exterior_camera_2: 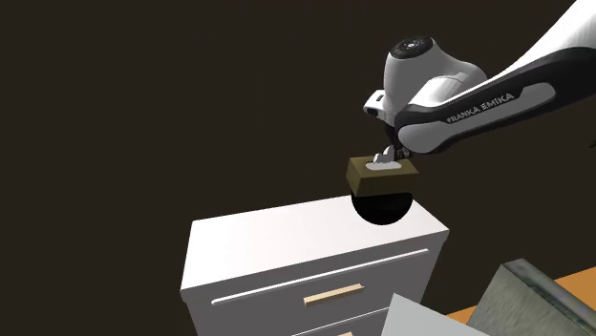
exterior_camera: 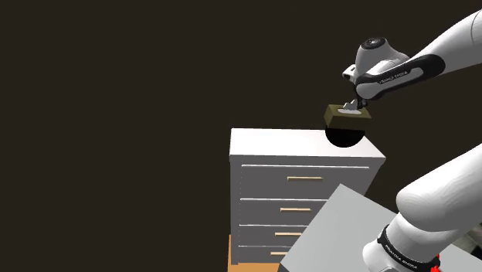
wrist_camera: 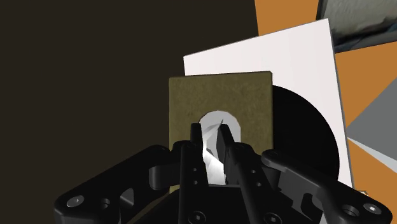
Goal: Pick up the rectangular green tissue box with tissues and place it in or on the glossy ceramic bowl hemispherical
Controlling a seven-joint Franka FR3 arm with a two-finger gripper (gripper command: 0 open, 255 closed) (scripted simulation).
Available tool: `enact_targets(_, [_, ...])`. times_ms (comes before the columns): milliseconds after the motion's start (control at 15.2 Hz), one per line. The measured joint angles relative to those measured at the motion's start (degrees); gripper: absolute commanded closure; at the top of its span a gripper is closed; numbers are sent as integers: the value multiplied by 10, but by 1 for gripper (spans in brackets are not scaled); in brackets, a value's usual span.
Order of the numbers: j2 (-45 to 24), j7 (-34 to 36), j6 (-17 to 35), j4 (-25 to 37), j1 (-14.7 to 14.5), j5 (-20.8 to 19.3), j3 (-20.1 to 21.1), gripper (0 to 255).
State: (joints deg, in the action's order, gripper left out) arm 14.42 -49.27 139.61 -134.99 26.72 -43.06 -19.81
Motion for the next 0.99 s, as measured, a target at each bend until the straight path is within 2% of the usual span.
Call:
enact_targets(330, [0,3,4,-2,1,-3,0,255])
enact_targets(396, [1,3,4,-1,1,-3,0,0])
enact_targets(462, [0,3,4,-1,1,-3,0,0])
enact_targets(528, [6,11,8,-9,2,-21,8,0])
enact_targets(660, [27,33,14,-31,4,-86,35,0])
enact_targets(792, [56,66,24,-68,9,-170,69,0])
enact_targets(990, [58,85,34,-78,14,-220,83,0])
